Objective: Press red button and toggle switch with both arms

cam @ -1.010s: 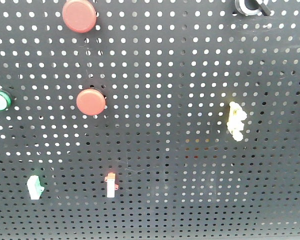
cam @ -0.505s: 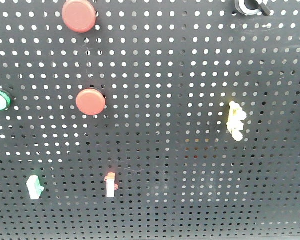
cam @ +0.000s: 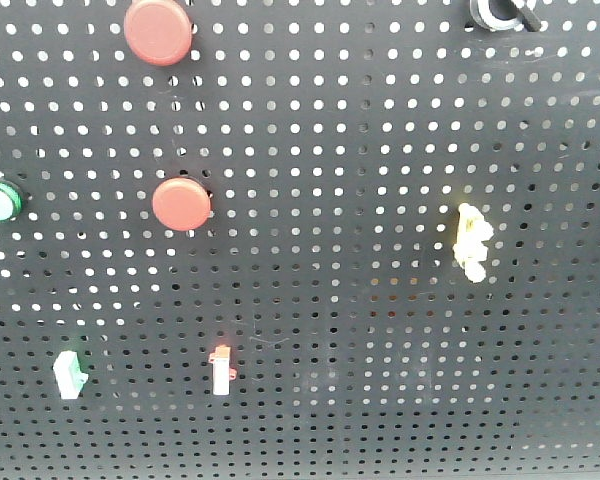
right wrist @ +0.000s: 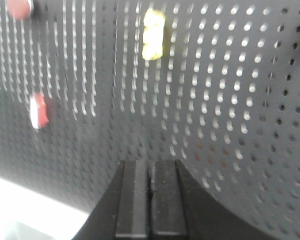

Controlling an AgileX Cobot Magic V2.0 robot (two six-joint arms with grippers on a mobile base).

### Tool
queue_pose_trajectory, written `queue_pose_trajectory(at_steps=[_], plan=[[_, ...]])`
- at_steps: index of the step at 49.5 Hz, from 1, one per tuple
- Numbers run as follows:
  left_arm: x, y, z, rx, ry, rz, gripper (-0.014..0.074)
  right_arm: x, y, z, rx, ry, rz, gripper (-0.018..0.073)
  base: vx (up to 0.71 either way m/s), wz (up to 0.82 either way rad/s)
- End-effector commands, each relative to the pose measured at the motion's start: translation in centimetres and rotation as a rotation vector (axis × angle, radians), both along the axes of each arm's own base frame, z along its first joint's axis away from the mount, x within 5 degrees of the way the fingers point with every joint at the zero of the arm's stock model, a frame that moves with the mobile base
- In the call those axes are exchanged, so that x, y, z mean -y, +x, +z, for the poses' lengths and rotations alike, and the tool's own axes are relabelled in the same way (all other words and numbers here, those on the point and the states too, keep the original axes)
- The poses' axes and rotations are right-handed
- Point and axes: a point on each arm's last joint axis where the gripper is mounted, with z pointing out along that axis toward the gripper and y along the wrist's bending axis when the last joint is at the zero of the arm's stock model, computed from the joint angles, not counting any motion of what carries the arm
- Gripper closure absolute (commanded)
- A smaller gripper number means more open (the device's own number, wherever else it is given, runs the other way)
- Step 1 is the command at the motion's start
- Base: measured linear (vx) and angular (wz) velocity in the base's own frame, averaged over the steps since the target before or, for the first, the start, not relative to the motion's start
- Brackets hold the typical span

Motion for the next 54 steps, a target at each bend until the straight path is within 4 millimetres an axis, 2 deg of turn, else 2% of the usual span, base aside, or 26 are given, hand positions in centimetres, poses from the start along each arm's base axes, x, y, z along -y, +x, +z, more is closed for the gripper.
queue_pose_trajectory(at_steps=[1, 8, 11, 13, 20, 23, 33, 54], plan=[[-0.1, 0.1, -0.4, 0.056, -0.021, 0.011, 0.0594, 0.6, 0.4, 0.7, 0.013, -0.044, -0.102, 0.0562, 0.0, 0.0], [-0.1, 0.1, -0.4, 0.056, -0.021, 0.011, 0.0594, 2.0, 0.9, -0.5, -0.002, 0.022, -0.329, 0.0562, 0.0, 0.0], [-0.1, 0.1, -0.4, 0.056, -0.021, 0.011, 0.0594, 2.5, 1.0, -2.0, 0.007, 0.08, -0.403, 0.0562, 0.0, 0.0], [-0.1, 0.1, -0.4, 0.056, -0.021, 0.011, 0.0594, 2.8, 1.1, -3.8, 0.004, 0.109, -0.446, 0.0562, 0.0, 0.0], [-0.1, 0.1, -0.4, 0.056, -0.021, 0.011, 0.0594, 2.9, 0.9, -8.6, 0.034, 0.117, -0.462, 0.0562, 0.0, 0.0], [-0.1, 0.1, -0.4, 0.056, -0.021, 0.011, 0.0594, 2.9, 0.8, -9.4, 0.005, 0.107, -0.464, 0.0562, 0.0, 0.0], [-0.1, 0.1, -0.4, 0.056, -0.021, 0.011, 0.0594, 3.0, 0.8, -9.9, -0.05, 0.088, -0.469, 0.0562, 0.0, 0.0], [-0.1, 0.1, -0.4, 0.056, -0.021, 0.011, 0.0594, 3.0, 0.8, -9.9, -0.051, 0.088, -0.469, 0.0562, 0.0, 0.0]])
